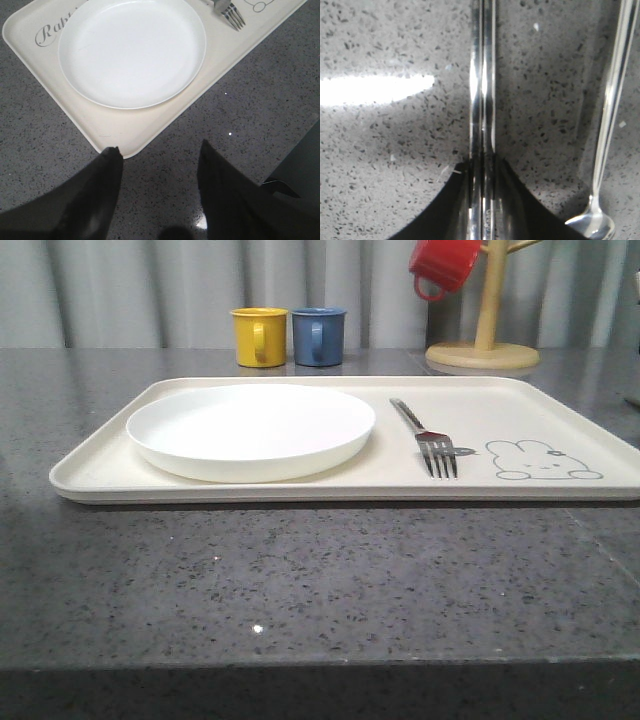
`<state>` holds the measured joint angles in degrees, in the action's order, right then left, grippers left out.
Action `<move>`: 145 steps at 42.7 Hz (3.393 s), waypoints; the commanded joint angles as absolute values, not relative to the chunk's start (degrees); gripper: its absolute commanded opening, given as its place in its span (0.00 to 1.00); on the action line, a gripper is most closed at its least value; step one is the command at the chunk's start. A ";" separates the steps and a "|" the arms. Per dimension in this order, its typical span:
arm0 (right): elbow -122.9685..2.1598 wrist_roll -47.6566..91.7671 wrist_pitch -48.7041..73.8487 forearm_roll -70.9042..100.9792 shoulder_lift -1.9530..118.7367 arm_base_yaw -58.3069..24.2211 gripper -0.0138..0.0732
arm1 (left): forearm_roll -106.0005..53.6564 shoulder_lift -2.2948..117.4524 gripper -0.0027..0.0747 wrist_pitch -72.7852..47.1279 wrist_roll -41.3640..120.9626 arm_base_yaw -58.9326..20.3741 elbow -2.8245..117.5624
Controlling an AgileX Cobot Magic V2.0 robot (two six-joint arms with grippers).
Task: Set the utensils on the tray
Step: 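Move the right gripper to the chopsticks and grasp them, then place the chopsticks on the tray beside the fork with the right gripper, then move the right gripper to the steel spoon and grasp it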
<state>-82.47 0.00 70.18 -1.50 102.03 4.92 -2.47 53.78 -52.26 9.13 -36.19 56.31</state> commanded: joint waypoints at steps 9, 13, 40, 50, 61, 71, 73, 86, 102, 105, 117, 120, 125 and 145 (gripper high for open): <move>-88.90 0.77 77.00 7.07 95.80 -0.14 0.19 | -2.67 53.08 0.48 -48.88 8.47 -36.66 57.71; -90.11 0.70 76.96 10.48 95.08 -4.83 0.19 | -2.67 53.08 0.48 -48.88 8.47 -36.66 57.71; -90.10 -15.00 72.58 13.20 103.40 -14.55 0.35 | -2.67 53.08 0.48 -48.88 8.47 -36.66 57.71; -90.10 -13.39 72.39 12.73 102.17 -14.55 0.50 | -2.67 53.08 0.48 -48.88 8.47 -36.66 57.71; -89.92 -8.81 73.55 -2.05 93.35 -14.07 0.50 | -2.67 53.08 0.48 -48.88 8.47 -36.66 57.71; -87.74 -6.74 76.01 -8.99 89.12 -4.48 0.50 | -2.67 53.08 0.48 -48.88 8.47 -36.66 57.71; -87.26 -6.39 76.01 -8.76 89.19 -2.05 0.50 | -2.67 53.08 0.48 -48.88 8.47 -36.66 57.71; -86.09 -1.69 75.86 -5.06 91.76 10.85 0.50 | -2.67 53.08 0.48 -48.88 8.47 -36.66 57.71; -86.09 1.92 74.28 -1.13 97.94 14.27 0.50 | -2.67 53.08 0.48 -48.88 8.47 -36.66 57.71; -86.09 2.20 74.07 -1.08 99.07 14.27 0.50 | -2.67 53.08 0.48 -48.88 8.47 -36.66 57.71; -86.09 2.24 71.79 -1.08 101.15 14.27 0.50 | -2.67 53.08 0.48 -48.88 8.47 -36.66 57.71; -86.09 2.31 71.72 -1.08 101.48 14.27 0.49 | -2.67 53.08 0.48 -48.88 8.47 -36.66 57.71; -86.09 2.38 71.71 -1.08 101.92 14.27 0.41 | -2.67 53.08 0.48 -48.88 8.47 -36.66 57.71; -87.91 3.18 71.37 0.77 99.77 13.87 0.13 | -2.67 53.08 0.48 -48.88 8.47 -36.66 57.71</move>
<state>-85.95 2.08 70.10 -0.37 103.84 13.87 -2.47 53.78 -52.26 9.13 -36.19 56.31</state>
